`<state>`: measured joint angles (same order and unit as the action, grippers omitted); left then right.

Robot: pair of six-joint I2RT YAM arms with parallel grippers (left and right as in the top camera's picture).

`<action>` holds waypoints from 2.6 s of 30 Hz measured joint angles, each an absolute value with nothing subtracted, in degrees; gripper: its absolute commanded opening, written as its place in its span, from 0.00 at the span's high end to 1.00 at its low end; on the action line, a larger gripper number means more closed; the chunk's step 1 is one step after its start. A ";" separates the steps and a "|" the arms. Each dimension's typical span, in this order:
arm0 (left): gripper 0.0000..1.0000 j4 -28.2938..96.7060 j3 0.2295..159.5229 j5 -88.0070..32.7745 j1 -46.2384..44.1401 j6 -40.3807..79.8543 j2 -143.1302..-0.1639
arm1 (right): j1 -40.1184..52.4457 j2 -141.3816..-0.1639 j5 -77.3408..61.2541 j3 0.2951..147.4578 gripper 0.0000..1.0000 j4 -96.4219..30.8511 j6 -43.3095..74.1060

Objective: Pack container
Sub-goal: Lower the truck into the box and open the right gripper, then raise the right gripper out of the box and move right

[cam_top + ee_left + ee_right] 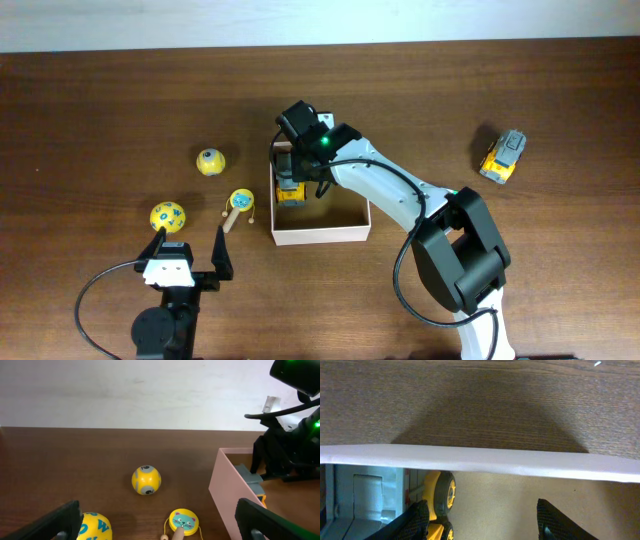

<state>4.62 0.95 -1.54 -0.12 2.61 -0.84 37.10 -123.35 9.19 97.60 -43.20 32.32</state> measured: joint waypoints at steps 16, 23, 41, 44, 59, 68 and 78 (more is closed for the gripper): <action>0.01 4.62 0.95 -1.56 -0.12 2.61 -0.84 | 37.10 -123.35 7.25 97.60 0.37 -46.09 29.78; 0.01 4.60 0.95 -1.54 -0.12 2.61 -0.84 | 37.10 -123.35 7.29 97.58 0.36 -46.22 29.80; 0.01 4.62 0.95 -1.54 -0.12 2.61 -0.84 | 38.28 -123.35 8.05 97.58 0.36 -45.89 29.32; 0.01 4.62 0.95 -1.54 -0.12 2.61 -0.84 | 38.11 -123.35 9.30 97.58 0.36 -46.06 28.21; 0.01 4.62 0.95 -1.56 -0.12 2.61 -0.84 | 35.53 -123.33 11.57 105.38 0.36 -52.36 24.56; 0.01 4.62 0.95 -1.56 -0.12 2.61 -0.84 | 33.06 -123.33 11.97 105.38 0.36 -55.18 24.05; 0.01 4.62 0.95 -1.54 -0.12 2.61 -0.84 | 31.97 -123.33 11.97 105.38 0.36 -56.64 24.03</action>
